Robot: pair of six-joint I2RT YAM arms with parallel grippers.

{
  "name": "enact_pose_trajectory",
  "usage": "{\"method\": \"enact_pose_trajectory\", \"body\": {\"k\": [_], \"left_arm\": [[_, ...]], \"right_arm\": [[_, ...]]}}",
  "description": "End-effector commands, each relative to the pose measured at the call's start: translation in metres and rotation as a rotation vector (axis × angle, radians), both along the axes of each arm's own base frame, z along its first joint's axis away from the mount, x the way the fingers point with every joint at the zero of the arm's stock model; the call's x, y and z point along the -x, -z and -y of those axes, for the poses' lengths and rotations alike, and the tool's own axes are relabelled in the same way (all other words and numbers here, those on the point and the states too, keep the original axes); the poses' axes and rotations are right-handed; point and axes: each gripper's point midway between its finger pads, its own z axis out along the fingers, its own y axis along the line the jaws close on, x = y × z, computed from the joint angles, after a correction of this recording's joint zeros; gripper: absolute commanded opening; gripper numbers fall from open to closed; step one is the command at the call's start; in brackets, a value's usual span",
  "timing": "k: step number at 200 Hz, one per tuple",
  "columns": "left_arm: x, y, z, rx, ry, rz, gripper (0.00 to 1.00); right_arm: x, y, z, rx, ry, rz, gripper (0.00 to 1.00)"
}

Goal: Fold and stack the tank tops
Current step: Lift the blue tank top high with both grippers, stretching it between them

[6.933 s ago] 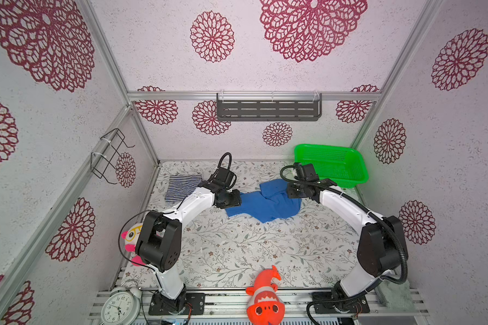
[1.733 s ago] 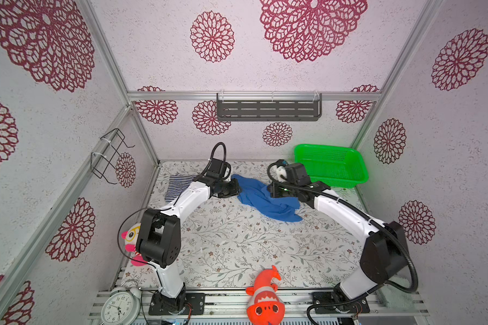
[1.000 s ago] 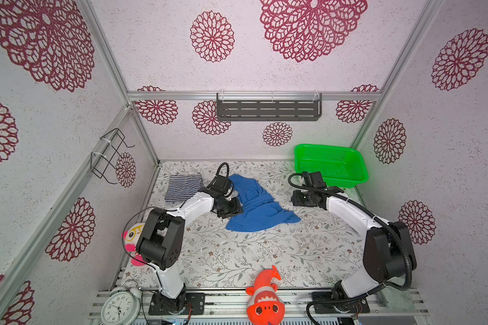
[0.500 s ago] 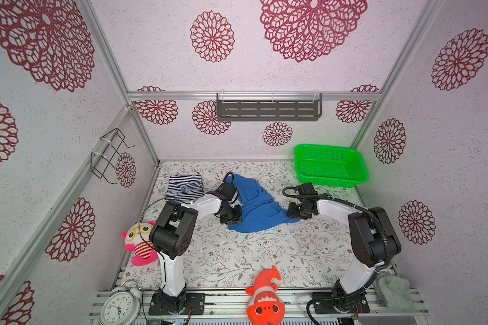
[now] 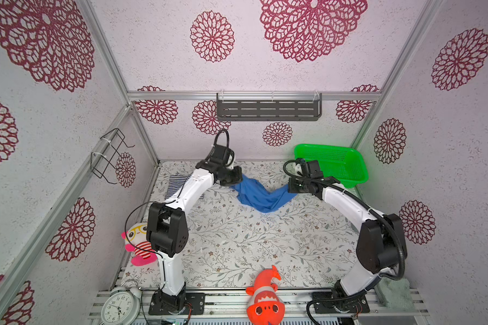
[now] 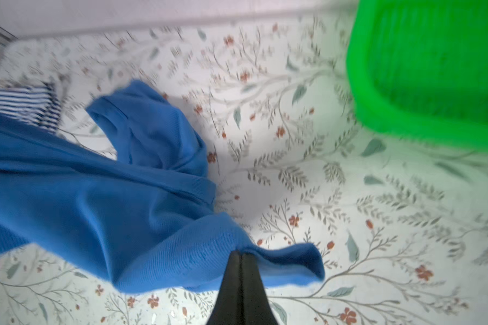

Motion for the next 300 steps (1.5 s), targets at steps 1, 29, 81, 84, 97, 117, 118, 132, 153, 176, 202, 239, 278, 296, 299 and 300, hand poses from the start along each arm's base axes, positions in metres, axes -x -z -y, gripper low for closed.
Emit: {"method": "enact_pose_trajectory", "body": {"k": [1, 29, 81, 84, 97, 117, 118, 132, 153, 176, 202, 239, 278, 296, 299, 300], "left_arm": [[0.012, -0.101, -0.028, -0.077, 0.017, 0.209, 0.00], [0.026, -0.176, -0.041, -0.094, 0.011, 0.369, 0.00], [0.050, -0.219, -0.061, -0.097, -0.027, 0.475, 0.00], [0.052, -0.220, -0.061, -0.096, -0.028, 0.477, 0.00], [0.059, -0.229, -0.063, -0.080, -0.030, 0.500, 0.00], [0.067, -0.239, -0.064, -0.063, -0.028, 0.528, 0.00], [0.067, -0.240, -0.064, -0.063, -0.028, 0.529, 0.00], [0.063, -0.238, -0.067, -0.061, -0.036, 0.529, 0.00], [0.042, -0.232, -0.072, -0.048, -0.052, 0.516, 0.00], [0.010, -0.235, -0.082, -0.023, -0.091, 0.526, 0.00], [-0.024, -0.254, -0.089, 0.026, -0.124, 0.607, 0.00], [-0.006, -0.307, -0.098, 0.051, -0.148, 0.775, 0.00], [0.026, -0.314, -0.121, -0.049, -0.215, 0.811, 0.00], [0.040, -0.313, -0.127, -0.073, -0.240, 0.816, 0.00], [0.042, -0.313, -0.127, -0.076, -0.243, 0.819, 0.00], [0.043, -0.313, -0.127, -0.077, -0.244, 0.820, 0.00]], "right_arm": [[0.008, -0.084, 0.012, 0.033, 0.007, 0.183, 0.00], [0.028, -0.147, 0.023, 0.040, 0.002, 0.340, 0.00], [0.061, -0.193, 0.036, 0.058, -0.010, 0.451, 0.00], [0.062, -0.194, 0.036, 0.056, -0.013, 0.453, 0.00], [0.069, -0.198, 0.033, 0.042, -0.034, 0.466, 0.00], [0.076, -0.205, 0.026, 0.007, -0.079, 0.500, 0.00], [0.077, -0.206, 0.025, 0.005, -0.081, 0.504, 0.00], [0.074, -0.208, 0.023, 0.003, -0.093, 0.520, 0.00], [0.059, -0.205, 0.020, 0.030, -0.091, 0.538, 0.00], [0.030, -0.209, 0.016, 0.067, -0.079, 0.575, 0.00], [-0.006, -0.226, 0.015, 0.131, -0.038, 0.653, 0.00], [-0.013, -0.274, 0.016, 0.132, -0.010, 0.802, 0.00], [0.017, -0.300, 0.027, 0.129, -0.003, 0.887, 0.00], [0.036, -0.308, 0.030, 0.112, -0.012, 0.903, 0.00], [0.040, -0.309, 0.031, 0.107, -0.015, 0.906, 0.00], [0.041, -0.310, 0.031, 0.106, -0.018, 0.907, 0.00]]}}
